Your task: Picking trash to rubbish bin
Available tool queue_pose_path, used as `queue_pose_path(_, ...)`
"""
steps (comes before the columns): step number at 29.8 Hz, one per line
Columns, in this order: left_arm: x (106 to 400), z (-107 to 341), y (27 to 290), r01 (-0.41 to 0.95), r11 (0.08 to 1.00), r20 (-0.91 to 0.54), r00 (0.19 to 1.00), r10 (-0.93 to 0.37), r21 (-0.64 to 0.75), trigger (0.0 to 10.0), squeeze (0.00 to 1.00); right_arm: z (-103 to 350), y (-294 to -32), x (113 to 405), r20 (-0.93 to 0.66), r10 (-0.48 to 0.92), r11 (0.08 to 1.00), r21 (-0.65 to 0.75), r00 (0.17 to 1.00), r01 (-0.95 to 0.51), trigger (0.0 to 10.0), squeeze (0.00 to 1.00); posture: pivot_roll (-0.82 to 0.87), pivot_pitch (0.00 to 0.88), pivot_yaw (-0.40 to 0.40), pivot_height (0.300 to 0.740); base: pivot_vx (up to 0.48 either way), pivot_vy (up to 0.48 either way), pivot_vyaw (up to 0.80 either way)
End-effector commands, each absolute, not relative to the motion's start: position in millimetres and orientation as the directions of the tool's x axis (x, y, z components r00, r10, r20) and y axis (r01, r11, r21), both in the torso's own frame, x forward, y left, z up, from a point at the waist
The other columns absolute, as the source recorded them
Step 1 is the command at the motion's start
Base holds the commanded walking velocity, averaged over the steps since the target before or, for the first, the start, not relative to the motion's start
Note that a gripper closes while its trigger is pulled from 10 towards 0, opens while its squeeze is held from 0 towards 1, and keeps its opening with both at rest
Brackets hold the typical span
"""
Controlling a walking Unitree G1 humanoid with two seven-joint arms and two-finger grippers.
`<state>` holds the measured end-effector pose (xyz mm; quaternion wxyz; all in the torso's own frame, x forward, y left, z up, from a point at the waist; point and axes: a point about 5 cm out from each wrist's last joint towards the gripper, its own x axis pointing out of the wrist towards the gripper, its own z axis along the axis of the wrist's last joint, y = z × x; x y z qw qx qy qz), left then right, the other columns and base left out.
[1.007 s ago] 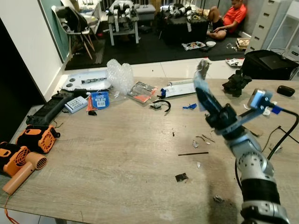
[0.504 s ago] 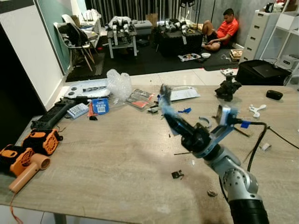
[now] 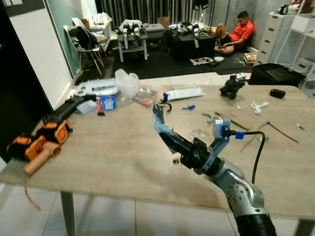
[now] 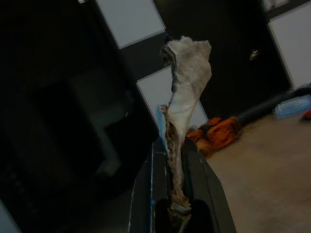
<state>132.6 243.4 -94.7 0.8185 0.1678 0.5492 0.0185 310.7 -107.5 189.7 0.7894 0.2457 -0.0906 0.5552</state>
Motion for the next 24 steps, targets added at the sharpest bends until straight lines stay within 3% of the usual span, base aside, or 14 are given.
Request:
queue_pose_path(1, 122.1, -97.8, 245.0, 0.163, 0.941, -0.905, 0.363, 0.221, 0.296, 10.0, 0.0, 184.0, -104.8, 308.4, 0.387, 0.847, 0.261, 0.295, 0.365, -0.919, 10.0, 0.0, -0.09, 0.072, 0.084, 0.74, -0.337, 0.0, 0.0)
queue_pose_path(5, 118.4, -99.2, 244.2, 0.174, 0.94, -0.909, 0.354, 0.218, 0.294, 10.0, 0.0, 170.0, -98.5, 301.4, 0.335, 0.874, 0.246, 0.322, 0.353, -0.914, 10.0, 0.0, -0.1, 0.066, 0.082, 0.74, -0.341, 0.0, 0.0)
queue_pose_path(12, 119.7, -99.7, 240.6, 0.183, 0.94, -0.911, 0.356, 0.209, 0.288, 10.0, 0.0, 150.0, -89.8, 279.9, 0.228, 0.944, 0.157, 0.326, 0.239, -0.932, 10.0, 0.0, -0.11, 0.058, 0.071, 0.74, -0.337, 0.0, 0.0)
queue_pose_path(15, 123.0, -99.4, 238.2, 0.188, 0.94, -0.909, 0.363, 0.203, 0.285, 10.0, 0.0, 126.6, -88.8, 286.5, 0.057, 0.943, 0.293, 0.326, 0.328, -0.899, 10.0, 0.0, -0.11, 0.056, 0.068, 0.74, -0.333, 0.0, 0.0)
queue_pose_path(16, 123.0, -99.4, 238.2, 0.188, 0.94, -0.909, 0.363, 0.203, 0.285, 10.0, 0.0, 126.6, -88.8, 286.5, 0.057, 0.943, 0.293, 0.326, 0.328, -0.899, 10.0, 0.0, -0.11, 0.056, 0.068, 0.74, -0.33, 0.0, 0.0)
queue_pose_path(18, 125.3, -99.2, 236.1, 0.19, 0.94, -0.908, 0.37, 0.198, 0.282, 10.0, 0.0, 94.8, -90.1, 290.1, -0.141, 0.907, 0.421, 0.305, 0.397, -0.854, 10.0, 0.0, -0.11, 0.055, 0.063, 0.74, 0.0, 0.0, 0.0)
queue_pose_path(20, 126.7, -99.2, 234.0, 0.189, 0.942, -0.907, 0.374, 0.193, 0.278, 10.0, 0.0, 57.1, -96.7, 285.8, -0.313, 0.845, 0.523, 0.312, 0.434, -0.793, 10.0, 0.0, -0.11, 0.057, 0.059, 0.74, 0.0, 0.0, 0.0)
queue_pose_path(21, 126.8, -99.3, 233.7, 0.188, 0.942, -0.907, 0.374, 0.193, 0.278, 10.0, 0.0, 53.5, -97.7, 285.1, -0.325, 0.838, 0.532, 0.317, 0.437, -0.785, 10.0, 0.0, -0.11, 0.057, 0.059, 0.74, 0.0, 0.0, 0.0)
queue_pose_path(24, 127.0, -99.7, 231.5, 0.182, 0.945, -0.908, 0.375, 0.188, 0.271, 10.0, 0.0, 10.4, -118.1, 277.7, -0.524, 0.68, 0.716, 0.32, 0.513, -0.621, 10.0, 0.0, -0.1, 0.06, 0.054, 0.74, 0.0, 0.0, 0.0)
